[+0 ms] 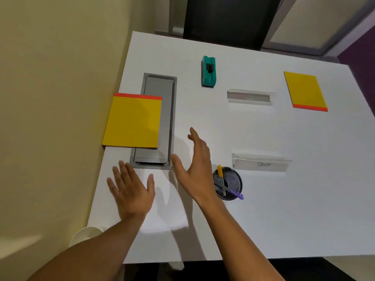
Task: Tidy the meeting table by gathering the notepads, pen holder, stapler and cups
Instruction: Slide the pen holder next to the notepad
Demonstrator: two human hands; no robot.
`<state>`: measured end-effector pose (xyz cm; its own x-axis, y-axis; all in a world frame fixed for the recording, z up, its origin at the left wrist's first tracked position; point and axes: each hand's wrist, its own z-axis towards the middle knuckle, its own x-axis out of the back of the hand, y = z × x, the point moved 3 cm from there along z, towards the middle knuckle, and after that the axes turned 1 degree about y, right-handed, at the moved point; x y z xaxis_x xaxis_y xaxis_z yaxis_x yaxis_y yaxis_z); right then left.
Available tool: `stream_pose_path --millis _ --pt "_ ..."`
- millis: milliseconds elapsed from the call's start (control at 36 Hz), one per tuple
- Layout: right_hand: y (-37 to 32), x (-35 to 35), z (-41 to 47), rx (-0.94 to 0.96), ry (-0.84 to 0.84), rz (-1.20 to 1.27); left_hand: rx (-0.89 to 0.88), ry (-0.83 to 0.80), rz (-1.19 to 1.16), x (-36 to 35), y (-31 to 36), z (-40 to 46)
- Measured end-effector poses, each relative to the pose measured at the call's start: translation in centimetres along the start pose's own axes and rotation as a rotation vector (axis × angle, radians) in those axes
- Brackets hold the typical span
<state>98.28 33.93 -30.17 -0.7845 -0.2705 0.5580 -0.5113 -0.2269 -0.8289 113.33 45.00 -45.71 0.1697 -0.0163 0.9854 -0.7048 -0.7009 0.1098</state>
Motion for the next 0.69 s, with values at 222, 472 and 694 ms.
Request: stream_pose_path --millis 222,472,694 --pt "1.4 6.1 -2.9 0.067 0.035 -0.297 -0.003 0.019 -0.022 0.4 0.2 -0.3" --pt "6.5 8.6 -4.2 -0.106 -0.066 -0.567 -0.023 0.029 -0.053 0.9 0.3 -0.6" --pt "9.8 8.9 -4.4 -0.363 -0.259 -0.147 -0.025 0.034 -0.056 1.3 0.6 -1.0"
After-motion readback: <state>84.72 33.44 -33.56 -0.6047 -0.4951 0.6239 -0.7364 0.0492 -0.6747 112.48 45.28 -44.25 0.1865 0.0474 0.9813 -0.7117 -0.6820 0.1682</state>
